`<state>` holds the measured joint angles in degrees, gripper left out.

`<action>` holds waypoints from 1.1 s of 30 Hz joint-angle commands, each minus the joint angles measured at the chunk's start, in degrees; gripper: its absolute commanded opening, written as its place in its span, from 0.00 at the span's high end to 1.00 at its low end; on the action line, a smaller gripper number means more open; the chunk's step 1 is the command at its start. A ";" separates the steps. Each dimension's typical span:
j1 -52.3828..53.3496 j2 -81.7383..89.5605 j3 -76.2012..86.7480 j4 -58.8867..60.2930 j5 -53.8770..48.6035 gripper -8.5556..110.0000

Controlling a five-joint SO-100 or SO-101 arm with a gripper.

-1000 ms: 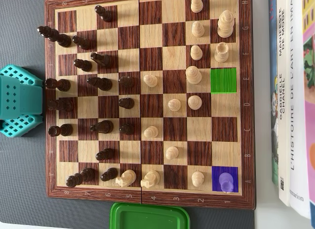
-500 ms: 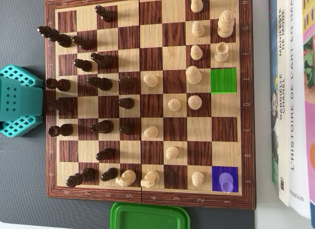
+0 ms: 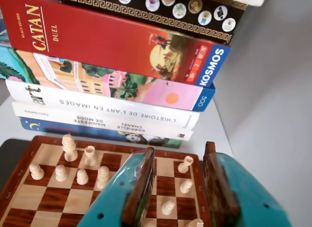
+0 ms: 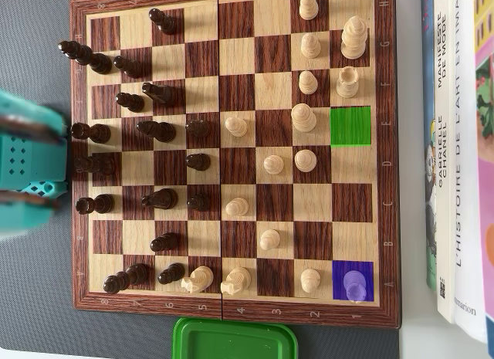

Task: Play chess

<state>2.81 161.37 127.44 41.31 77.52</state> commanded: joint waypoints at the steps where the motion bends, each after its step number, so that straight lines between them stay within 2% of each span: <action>1: 0.26 -1.58 -3.25 0.00 -0.18 0.80; 20: 0.53 -27.25 -13.36 -0.09 -0.18 0.80; 28: 6.77 -38.76 -13.45 -0.09 -0.18 0.80; 33: 9.49 -46.23 -18.90 2.29 -0.26 0.80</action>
<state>11.07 116.63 113.64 42.19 77.52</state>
